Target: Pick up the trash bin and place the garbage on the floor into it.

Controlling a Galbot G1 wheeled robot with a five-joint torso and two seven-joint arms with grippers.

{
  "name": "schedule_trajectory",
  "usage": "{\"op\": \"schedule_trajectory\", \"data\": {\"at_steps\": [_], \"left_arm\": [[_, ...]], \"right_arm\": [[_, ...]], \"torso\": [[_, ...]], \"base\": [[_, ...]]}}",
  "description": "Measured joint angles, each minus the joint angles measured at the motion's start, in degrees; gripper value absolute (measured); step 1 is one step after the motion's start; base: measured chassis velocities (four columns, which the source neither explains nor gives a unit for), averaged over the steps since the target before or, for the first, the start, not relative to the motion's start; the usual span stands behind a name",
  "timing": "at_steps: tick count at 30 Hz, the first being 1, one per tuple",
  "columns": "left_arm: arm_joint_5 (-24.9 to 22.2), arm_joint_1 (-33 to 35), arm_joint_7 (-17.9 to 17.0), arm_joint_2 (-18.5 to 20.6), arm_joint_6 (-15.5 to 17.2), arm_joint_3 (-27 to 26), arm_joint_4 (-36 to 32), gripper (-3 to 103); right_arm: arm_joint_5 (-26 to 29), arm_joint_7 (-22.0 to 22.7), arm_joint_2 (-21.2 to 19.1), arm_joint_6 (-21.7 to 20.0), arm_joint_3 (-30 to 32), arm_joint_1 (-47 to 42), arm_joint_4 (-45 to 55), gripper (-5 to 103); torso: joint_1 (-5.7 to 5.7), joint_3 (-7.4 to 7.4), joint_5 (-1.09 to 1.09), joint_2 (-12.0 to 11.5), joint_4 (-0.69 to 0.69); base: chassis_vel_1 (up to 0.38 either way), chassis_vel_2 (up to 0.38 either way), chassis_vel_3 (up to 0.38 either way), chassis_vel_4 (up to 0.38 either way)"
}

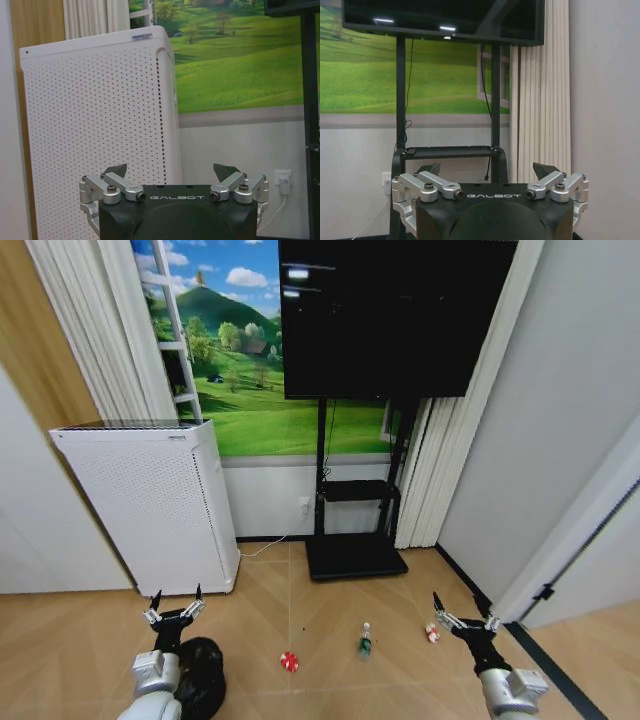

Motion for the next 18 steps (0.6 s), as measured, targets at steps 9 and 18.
{"op": "schedule_trajectory", "data": {"at_steps": [9,18], "left_arm": [[-0.7,0.0,-0.9,-0.3,2.3,0.5,0.0,98],[-0.7,0.4,-1.9,-0.5,3.6,0.9,-0.5,100]], "right_arm": [[-1.0,1.0,0.1,3.0,-0.1,0.4,-1.1,100],[-1.1,0.5,0.2,4.1,-0.2,0.5,-1.6,100]], "torso": [[0.05,0.02,-0.15,0.0,0.00],[-0.24,-0.32,-0.08,-0.5,0.04]], "base": [[-0.291,0.309,0.291,-0.292],[-0.044,0.034,0.013,-0.021]]}}
